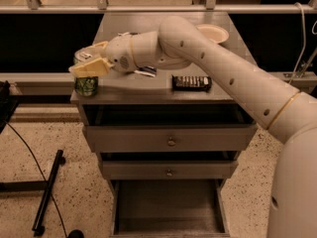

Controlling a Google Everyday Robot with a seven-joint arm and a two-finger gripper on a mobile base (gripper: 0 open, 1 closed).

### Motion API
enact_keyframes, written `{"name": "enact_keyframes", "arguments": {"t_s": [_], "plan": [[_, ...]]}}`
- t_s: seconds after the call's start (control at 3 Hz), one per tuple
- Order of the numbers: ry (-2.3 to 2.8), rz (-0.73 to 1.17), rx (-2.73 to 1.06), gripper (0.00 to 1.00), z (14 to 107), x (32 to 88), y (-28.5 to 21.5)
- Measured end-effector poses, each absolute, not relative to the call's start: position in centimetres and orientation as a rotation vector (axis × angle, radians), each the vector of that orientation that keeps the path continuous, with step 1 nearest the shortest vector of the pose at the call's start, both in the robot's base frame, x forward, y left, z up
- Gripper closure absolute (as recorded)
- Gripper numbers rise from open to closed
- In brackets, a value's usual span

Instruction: Place green can into bottom drawer

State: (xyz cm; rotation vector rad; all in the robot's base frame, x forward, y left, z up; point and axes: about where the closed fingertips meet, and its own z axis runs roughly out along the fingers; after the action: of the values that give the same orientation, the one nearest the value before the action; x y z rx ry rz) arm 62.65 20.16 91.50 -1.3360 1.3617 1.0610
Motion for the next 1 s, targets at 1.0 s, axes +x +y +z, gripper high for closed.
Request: {"name": "enact_keyframes", "arguments": {"t_s": [1.0], "plan": [[1.354, 0.761, -1.549, 1.00, 88.8, 53.0, 3.4]]}}
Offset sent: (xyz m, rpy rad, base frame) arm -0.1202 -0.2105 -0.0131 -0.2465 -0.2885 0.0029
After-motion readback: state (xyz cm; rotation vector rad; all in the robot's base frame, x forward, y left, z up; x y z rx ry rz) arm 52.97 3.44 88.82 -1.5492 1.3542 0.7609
